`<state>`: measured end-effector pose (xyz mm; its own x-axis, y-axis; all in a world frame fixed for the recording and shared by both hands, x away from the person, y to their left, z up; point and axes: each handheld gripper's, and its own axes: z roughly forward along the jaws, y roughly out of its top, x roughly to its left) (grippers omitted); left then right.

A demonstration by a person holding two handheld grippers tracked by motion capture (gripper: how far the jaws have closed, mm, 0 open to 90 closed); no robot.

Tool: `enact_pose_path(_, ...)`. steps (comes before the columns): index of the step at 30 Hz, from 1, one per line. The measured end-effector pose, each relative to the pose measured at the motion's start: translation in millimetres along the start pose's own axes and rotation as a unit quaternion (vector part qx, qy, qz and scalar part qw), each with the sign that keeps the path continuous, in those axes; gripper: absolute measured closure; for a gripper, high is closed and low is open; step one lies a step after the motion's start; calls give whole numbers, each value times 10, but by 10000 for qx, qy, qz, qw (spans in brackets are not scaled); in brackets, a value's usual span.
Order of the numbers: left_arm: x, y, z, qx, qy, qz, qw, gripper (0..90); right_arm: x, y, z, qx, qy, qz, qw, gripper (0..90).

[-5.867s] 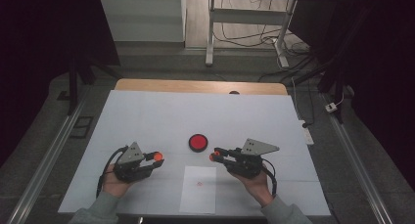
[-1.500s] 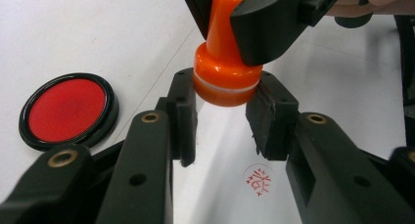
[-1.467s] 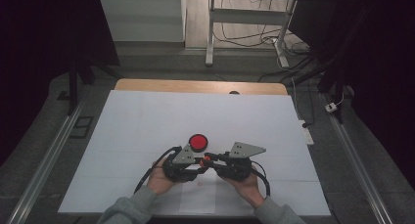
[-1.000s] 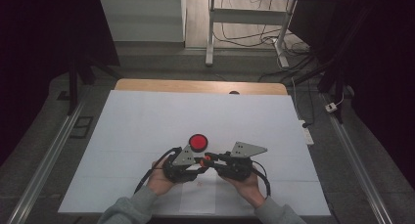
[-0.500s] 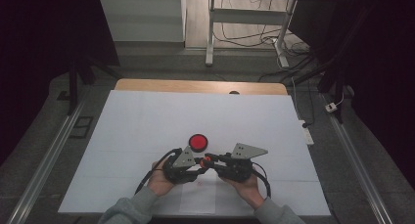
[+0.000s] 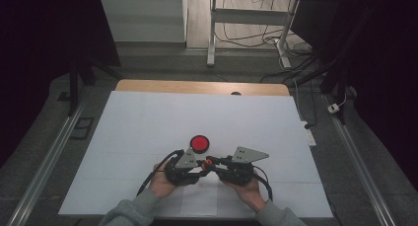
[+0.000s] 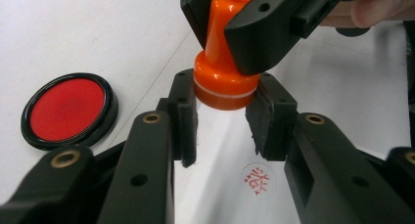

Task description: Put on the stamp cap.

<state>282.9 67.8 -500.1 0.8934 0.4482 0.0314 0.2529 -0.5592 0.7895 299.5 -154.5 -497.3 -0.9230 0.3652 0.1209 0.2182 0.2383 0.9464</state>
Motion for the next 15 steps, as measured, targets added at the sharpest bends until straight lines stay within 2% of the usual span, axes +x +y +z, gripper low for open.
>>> enact_pose_path(6,17,4,-1,-1,-34,-40,10000,651,-2,-3,6,-5,-3,-8,10000,731)
enact_pose_path(8,14,12,-10,-46,8,-30,10000,650,-11,9,1,-34,6,19,10000,730)
enact_pose_path(15,20,32,-21,-219,48,-57,9997,646,-17,67,-23,-77,-14,-113,9999,727)
